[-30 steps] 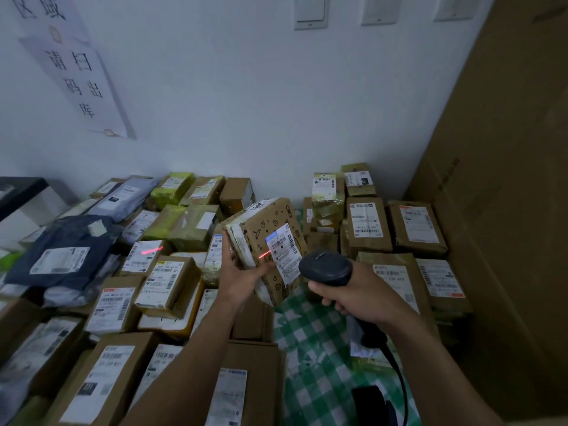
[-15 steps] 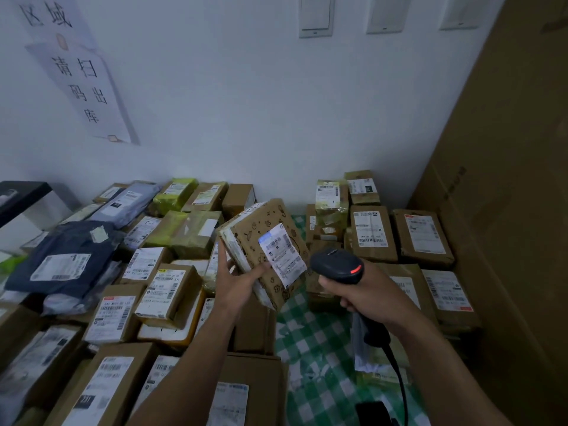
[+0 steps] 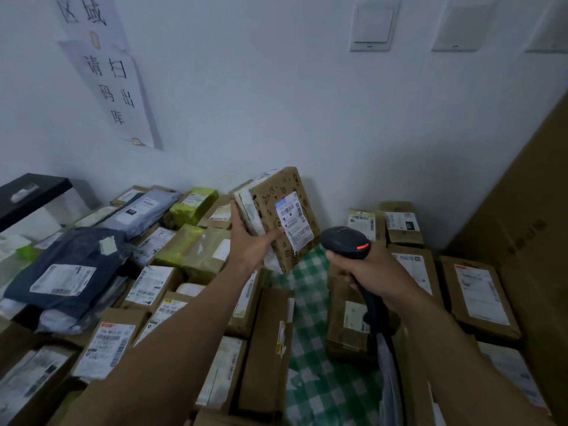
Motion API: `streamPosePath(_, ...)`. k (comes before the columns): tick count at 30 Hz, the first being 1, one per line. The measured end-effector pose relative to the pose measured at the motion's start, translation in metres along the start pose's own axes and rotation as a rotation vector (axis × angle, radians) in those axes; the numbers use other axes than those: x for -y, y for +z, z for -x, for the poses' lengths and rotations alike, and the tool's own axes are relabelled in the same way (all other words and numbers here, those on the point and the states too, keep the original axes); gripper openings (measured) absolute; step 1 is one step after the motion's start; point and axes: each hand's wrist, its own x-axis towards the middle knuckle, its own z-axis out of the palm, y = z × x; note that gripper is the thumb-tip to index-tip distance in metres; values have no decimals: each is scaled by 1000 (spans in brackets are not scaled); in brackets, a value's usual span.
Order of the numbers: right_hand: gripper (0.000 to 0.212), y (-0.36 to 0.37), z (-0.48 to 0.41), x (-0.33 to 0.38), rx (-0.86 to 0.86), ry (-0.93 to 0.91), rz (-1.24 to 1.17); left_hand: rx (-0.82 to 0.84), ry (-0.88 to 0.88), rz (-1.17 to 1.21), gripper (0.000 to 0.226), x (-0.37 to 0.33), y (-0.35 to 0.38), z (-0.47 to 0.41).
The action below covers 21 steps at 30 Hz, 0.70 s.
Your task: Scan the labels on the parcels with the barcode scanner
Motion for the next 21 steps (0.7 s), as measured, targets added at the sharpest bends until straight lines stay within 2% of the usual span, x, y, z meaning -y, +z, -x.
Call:
streamPosePath(5, 27, 1, -54, -7, 8, 39, 8, 76, -3, -219, 122, 40, 37, -54)
streamPosePath(9, 31, 0, -84, -26, 27, 82, 43, 193, -145, -459, 118, 67, 64, -75)
streamPosePath(14, 49, -3, -109, -49, 24, 127, 108, 304, -158, -834, 115, 106, 88, -93)
streamPosePath(17, 50, -10, -120, -61, 14, 149, 122, 342, -178, -923, 105, 121, 98, -97)
streamPosePath(21, 42, -14, -127, -71, -11, 180, 125, 365, -127, -881, 78, 133, 105, -106)
